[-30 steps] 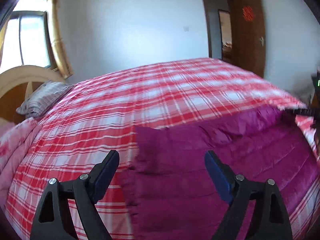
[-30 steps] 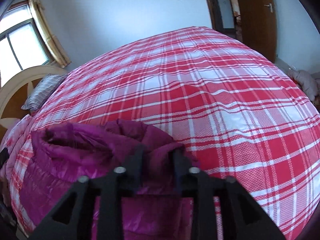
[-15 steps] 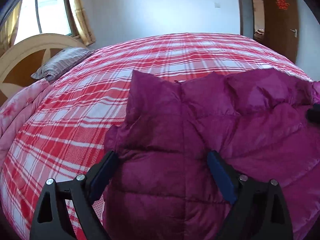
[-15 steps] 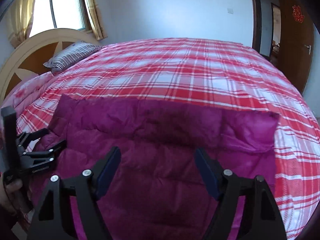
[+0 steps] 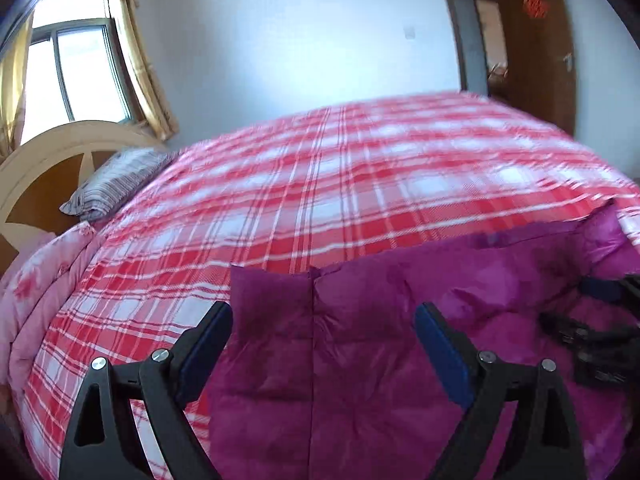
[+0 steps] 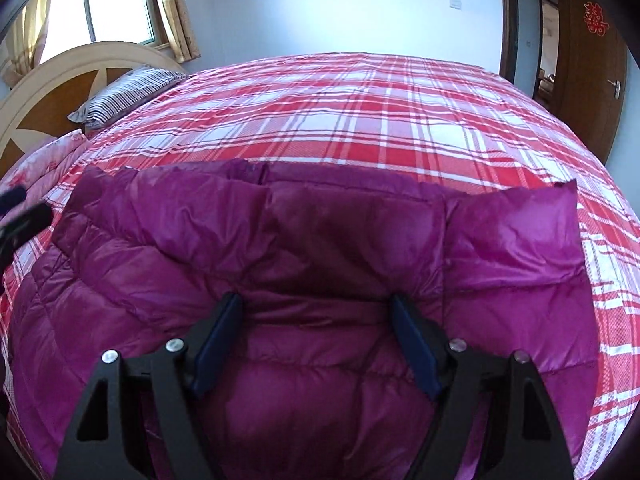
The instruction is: Fold large clothes
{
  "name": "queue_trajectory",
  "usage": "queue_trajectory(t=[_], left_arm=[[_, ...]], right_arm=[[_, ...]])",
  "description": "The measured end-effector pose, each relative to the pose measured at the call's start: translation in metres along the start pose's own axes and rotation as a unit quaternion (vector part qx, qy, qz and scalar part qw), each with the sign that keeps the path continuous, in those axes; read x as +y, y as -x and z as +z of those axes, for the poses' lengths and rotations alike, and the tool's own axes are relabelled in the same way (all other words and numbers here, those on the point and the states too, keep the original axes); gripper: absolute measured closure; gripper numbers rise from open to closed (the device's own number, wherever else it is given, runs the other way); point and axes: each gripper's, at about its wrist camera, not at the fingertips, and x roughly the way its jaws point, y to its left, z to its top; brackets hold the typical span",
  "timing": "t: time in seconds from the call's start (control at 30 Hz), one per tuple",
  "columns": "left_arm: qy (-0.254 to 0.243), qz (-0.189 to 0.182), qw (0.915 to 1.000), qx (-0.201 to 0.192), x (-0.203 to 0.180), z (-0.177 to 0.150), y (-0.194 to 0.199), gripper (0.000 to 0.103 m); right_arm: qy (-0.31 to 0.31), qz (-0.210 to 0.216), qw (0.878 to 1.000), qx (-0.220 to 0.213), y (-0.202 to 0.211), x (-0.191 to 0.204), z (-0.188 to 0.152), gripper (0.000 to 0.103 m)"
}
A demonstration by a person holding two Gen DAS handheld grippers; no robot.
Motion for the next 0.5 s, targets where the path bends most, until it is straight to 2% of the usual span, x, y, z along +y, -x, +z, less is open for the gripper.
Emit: queue_trajectory(t=[0.07,0.1,0.13,0.2,0.33,0.5], left_arm=[[-0.004,0.012,0.9993,0.036,-0.006,-0.005,-0.03,0.01],[-0.005,0.025,0.9986,0.046,-0.006,-0.009,-0.041,0.01],[0.002,0.022,0.9983,0.054,-0.005,-0.013,-0.049,0.01],[0.026,0.004,0.9978,0.061,0.001,-0.018,-0.057,0.01],[0.027,0.007,0.9979,0.058,0.0,-0.023,-0.059,0.008],[0.045,-0.003,0.9964,0.072,0.005,-0.024,-0.068,0.003]], right_arm=[[-0.01,0.003,1.0,0.0,0.0,-0.004,0.0,0.023],[-0.013,0.005,1.0,0.0,0.0,-0.005,0.0,0.023],[-0.016,0.008,1.0,0.0,-0.001,-0.007,0.0,0.023],[-0.022,0.011,1.0,-0.001,-0.001,-0.008,0.0,0.023],[-0.033,0.021,0.999,-0.002,-0.001,-0.013,-0.001,0.023],[-0.047,0.027,0.999,-0.003,-0.002,-0.017,-0.002,0.023]])
